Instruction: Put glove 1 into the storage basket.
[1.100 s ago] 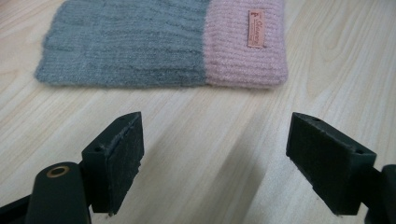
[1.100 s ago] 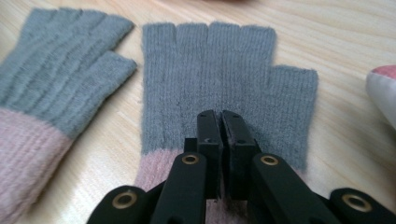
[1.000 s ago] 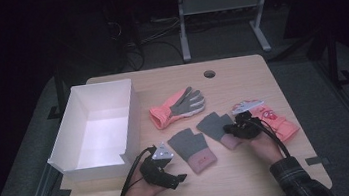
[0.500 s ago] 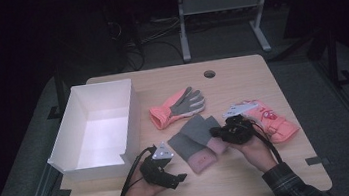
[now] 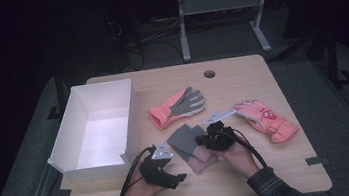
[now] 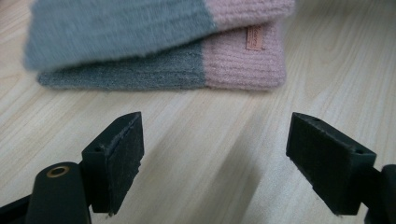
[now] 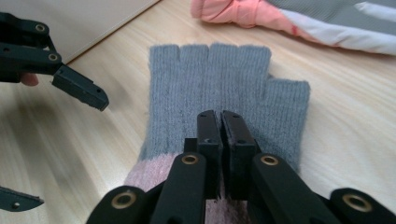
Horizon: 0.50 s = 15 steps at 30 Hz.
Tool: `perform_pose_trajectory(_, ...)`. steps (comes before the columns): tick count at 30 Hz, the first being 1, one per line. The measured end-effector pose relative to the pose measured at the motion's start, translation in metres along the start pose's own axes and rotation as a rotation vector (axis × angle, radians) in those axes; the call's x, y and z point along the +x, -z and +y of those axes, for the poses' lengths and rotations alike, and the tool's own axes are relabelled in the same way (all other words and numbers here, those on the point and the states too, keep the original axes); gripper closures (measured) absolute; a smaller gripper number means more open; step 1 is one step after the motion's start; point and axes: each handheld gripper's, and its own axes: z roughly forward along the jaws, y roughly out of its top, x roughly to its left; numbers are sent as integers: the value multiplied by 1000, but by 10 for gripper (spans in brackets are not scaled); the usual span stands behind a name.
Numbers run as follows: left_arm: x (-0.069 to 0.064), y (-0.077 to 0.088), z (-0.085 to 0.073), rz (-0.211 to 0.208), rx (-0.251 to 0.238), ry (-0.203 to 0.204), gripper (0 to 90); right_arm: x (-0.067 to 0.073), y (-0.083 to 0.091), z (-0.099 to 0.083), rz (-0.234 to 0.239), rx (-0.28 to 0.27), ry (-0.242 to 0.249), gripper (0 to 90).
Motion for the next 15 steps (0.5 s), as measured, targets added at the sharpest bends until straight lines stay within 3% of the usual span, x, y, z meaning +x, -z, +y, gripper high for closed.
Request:
perform_pose_trajectory(4, 1, 1, 0, 1, 5, -6, 188, 0, -1, 0, 7, -5, 14, 767)
perform_pose_trajectory(6, 2, 1, 1, 2, 5, -14, 191, -3, 8, 1, 21, -34, 27, 685)
perform_pose_trajectory(7, 1, 0, 0, -4, -2, 2, 191, -3, 8, 1, 21, -34, 27, 685)
perform_pose_trajectory(11, 1, 0, 1, -3, 1, -3, 193, -12, 26, -1, 10, -44, 75, 665)
perform_pose_trajectory(14, 1, 0, 0, -2, -3, 4, 193, -23, 47, -9, 34, -34, 104, 661)
perform_pose_trajectory(15, 1, 0, 0, -1, 0, 2, 193, -23, 47, -9, 34, -34, 104, 661)
